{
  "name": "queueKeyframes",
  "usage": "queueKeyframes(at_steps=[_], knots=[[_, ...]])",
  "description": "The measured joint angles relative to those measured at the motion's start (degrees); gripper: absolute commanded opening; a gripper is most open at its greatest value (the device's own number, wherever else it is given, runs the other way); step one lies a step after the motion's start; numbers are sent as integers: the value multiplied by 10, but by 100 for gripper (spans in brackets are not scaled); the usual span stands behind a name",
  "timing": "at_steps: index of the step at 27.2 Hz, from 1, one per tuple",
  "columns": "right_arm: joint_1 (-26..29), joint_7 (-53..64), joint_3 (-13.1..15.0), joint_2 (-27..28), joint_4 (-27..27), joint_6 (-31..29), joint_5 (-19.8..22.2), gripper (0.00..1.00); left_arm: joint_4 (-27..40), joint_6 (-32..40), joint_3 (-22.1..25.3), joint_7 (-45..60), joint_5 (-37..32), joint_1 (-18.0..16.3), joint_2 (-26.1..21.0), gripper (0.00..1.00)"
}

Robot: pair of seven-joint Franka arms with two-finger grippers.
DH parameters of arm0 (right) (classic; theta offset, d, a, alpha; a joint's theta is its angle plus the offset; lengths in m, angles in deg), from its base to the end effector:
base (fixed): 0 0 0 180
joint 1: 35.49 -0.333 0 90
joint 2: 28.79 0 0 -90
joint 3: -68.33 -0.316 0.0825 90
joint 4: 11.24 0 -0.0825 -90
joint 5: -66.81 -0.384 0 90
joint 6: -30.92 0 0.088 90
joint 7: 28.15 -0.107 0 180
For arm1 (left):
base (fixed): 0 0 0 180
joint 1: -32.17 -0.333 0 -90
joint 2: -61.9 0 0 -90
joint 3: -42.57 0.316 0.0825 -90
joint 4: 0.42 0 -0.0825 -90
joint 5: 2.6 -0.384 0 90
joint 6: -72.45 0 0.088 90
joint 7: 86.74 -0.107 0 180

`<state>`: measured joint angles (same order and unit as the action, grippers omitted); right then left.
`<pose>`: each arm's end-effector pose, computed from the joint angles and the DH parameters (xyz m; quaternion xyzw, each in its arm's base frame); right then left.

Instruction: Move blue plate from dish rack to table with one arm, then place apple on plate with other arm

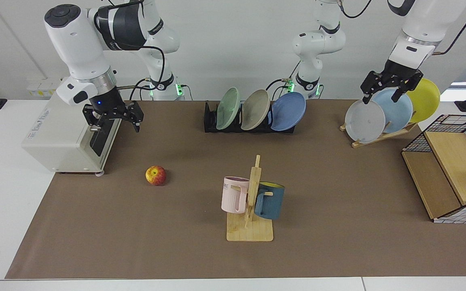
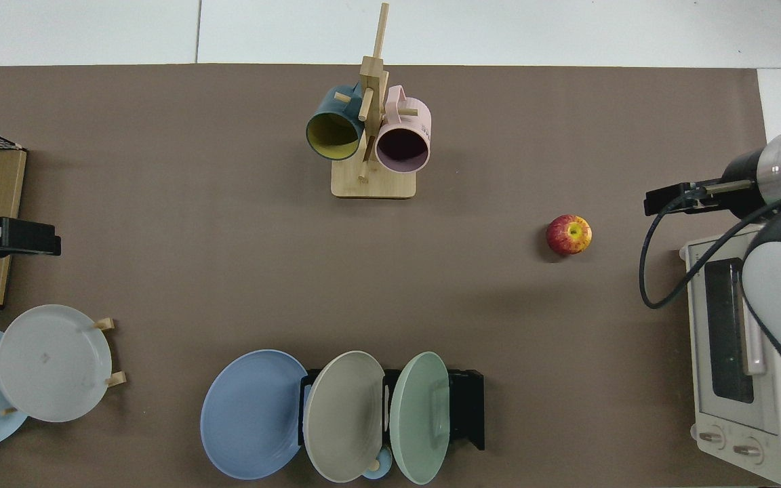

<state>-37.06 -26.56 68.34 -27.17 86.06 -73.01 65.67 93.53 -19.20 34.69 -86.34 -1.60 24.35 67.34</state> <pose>0.5803 0.0175 0.5696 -0.9987 -0.0255 -0.0437 0.0097 0.5279 -0.0061 0.6453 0.9996 0.0031 0.0269 0.0023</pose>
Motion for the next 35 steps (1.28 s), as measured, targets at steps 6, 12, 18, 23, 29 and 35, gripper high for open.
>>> queueKeyframes(at_steps=[6, 12, 18, 23, 29, 35], knots=[[0, 0, 0, 1, -11, 1, 0, 100, 2, 1, 0, -3, 0, 0, 0, 100], [0, 0, 0, 6, -24, 11, 0, 100, 2, 1, 0, -3, 0, 0, 1, 100], [1, 0, 0, 11, -28, 11, 0, 100, 3, 2, -1, -3, 0, 0, 1, 100], [0, 0, -1, 19, -32, 11, 0, 100, 12, 3, -6, -3, -11, 0, 6, 99], [-3, -19, -4, 38, -32, -19, -1, 100, 28, 0, -21, -2, -50, 1, 16, 98], [-3, -24, -7, 74, -27, -68, -1, 100, 55, -14, -53, 36, -66, 1, 33, 96]])
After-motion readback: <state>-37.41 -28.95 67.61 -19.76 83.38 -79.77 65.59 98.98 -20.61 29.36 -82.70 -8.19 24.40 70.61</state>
